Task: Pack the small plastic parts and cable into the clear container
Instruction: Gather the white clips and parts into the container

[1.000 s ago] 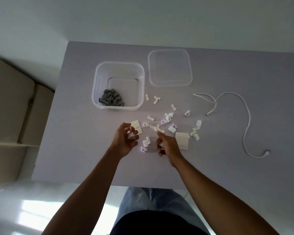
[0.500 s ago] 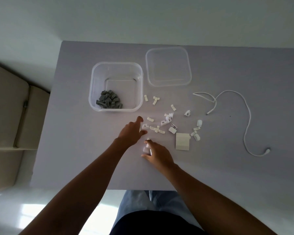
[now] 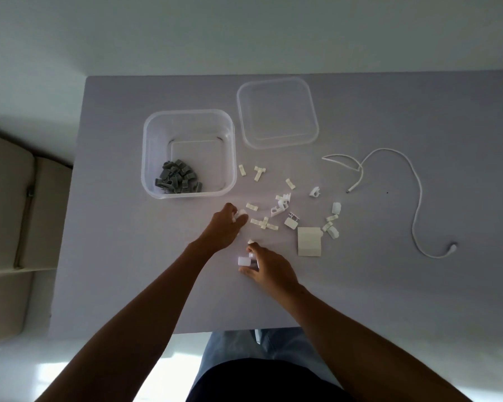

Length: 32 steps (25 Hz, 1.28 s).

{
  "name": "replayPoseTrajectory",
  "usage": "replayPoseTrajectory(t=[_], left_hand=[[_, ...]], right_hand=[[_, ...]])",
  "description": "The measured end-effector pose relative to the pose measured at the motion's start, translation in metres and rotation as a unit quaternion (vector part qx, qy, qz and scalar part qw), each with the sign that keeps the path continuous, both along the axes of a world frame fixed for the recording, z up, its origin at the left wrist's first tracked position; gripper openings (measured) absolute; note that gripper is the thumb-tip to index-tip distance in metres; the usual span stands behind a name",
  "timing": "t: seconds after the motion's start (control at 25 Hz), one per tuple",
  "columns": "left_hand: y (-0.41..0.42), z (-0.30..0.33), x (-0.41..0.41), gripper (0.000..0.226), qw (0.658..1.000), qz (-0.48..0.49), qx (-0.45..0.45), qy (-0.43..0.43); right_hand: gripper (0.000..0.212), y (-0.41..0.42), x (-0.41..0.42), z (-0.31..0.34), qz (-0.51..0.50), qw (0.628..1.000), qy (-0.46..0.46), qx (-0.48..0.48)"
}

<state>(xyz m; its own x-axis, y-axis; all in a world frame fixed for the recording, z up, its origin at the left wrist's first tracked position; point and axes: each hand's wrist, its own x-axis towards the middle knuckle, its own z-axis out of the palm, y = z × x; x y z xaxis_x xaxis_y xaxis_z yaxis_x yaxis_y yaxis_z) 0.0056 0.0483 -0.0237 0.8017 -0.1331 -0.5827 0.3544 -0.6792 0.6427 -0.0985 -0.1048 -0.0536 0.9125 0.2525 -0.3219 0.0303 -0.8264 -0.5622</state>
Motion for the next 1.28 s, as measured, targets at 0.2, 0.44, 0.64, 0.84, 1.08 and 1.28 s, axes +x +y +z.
replayPoseTrajectory(t=[0.2,0.44,0.64,0.84,1.08,1.28], left_hand=[[0.013,0.031,-0.001,0.027,0.981,0.084,-0.167,0.054],[0.041,0.072,0.028,0.015,0.96,0.114,-0.252,0.042],[0.075,0.083,0.069,0.021,0.956,0.172,-0.24,-0.004],[0.097,0.07,0.097,0.019,0.944,0.275,-0.166,-0.07],[0.116,0.052,0.111,0.018,0.935,0.314,-0.144,-0.072],[0.129,0.035,0.118,0.024,0.943,0.304,-0.11,-0.077]], right_hand=[[0.043,0.01,-0.002,-0.007,0.006,0.997,-0.059,-0.049],[0.034,0.004,0.011,0.0,-0.008,0.999,-0.031,0.008],[0.029,0.015,0.066,0.052,-0.048,0.99,-0.054,0.123],[0.038,0.049,0.169,0.104,0.07,0.993,-0.078,0.047],[0.031,0.091,0.232,0.089,0.241,0.952,0.011,-0.187],[0.026,0.113,0.235,0.063,0.273,0.92,0.035,-0.278]])
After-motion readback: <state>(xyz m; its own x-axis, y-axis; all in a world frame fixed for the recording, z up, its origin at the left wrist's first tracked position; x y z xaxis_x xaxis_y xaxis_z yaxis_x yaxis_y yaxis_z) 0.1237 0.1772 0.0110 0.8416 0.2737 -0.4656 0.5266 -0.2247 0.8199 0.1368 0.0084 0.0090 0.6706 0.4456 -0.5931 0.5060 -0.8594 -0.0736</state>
